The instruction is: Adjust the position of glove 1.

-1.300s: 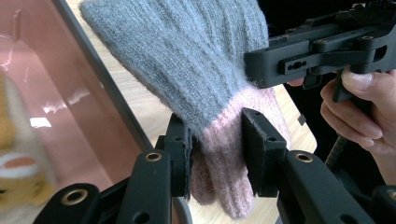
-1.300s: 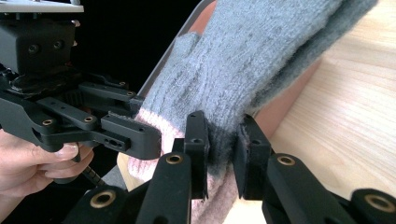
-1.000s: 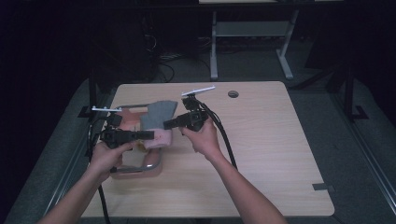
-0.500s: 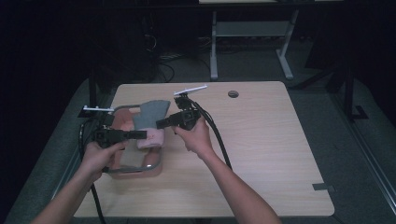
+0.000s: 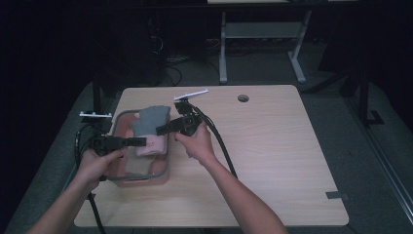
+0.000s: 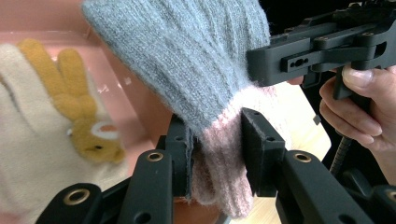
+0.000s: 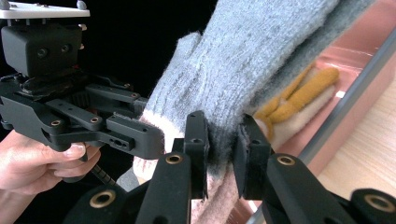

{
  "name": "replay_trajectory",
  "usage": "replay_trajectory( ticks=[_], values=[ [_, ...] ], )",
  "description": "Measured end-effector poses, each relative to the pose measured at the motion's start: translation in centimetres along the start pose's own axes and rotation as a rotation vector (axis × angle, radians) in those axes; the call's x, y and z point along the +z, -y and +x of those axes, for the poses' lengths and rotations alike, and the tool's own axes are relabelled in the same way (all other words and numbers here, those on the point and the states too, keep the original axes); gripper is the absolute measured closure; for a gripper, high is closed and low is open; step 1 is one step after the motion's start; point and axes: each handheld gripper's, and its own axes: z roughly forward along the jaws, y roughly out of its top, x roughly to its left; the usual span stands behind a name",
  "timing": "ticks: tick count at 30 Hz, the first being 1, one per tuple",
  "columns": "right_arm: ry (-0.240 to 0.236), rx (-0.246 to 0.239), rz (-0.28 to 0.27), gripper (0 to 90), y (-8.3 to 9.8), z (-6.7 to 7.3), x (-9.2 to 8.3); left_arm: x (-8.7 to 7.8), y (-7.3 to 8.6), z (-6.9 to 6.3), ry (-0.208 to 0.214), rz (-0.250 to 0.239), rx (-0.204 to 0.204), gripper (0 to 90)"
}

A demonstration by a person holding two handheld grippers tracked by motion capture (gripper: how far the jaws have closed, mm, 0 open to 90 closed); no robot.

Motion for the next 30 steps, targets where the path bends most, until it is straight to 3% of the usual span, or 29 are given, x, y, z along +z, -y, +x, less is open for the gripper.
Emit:
replay_trajectory(
  ticks=[15,30],
  values=[
    [-0.012,-0.009,0.02,76.7,-0.6,0.6,2.0,-1.3,0.3,1.3,-0.028,0.002,-0.013,66.1],
    [-0.031,-0.003,0.037,76.6,-0.7,0.2,4.0,-1.7,0.8,2.6,-0.066,0.017,-0.023,66.3]
  ],
)
